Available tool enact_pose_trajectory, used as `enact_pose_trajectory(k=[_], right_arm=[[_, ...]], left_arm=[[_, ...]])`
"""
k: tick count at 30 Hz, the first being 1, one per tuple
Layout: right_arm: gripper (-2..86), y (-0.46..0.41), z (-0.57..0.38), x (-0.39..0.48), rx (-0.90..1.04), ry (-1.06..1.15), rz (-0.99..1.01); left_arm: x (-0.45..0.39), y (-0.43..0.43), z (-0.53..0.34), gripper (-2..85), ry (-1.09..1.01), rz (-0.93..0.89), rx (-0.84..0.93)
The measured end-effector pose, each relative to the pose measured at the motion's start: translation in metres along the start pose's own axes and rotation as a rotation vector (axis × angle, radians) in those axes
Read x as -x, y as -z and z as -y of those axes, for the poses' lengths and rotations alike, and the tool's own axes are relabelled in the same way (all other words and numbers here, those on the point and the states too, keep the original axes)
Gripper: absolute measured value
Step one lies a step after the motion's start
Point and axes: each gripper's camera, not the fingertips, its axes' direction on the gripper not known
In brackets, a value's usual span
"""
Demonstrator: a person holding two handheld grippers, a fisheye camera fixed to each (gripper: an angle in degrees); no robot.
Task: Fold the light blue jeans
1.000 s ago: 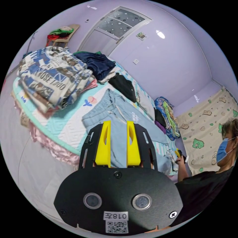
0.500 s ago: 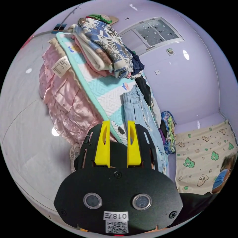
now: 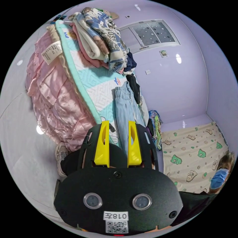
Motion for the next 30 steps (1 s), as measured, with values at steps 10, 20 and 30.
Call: enact_pose_trajectory(k=[10,20,30], right_arm=[[-0.3,0.063,-0.022,-0.005,-0.133,0.025,0.204],[-0.2,0.07,-0.02,0.003,-0.105,0.096,0.206],[-0.3,0.048,0.073,0.044,-0.126,-0.006,0.311]], left_arm=[[-0.049,-0.063,0.051,16.0,-0.166,0.314,0.116],[-0.087,-0.09,0.061,2.6,-0.217,0.455,0.223],[-0.148,-0.054,0.118,-0.9,-0.184,0.06,0.005]])
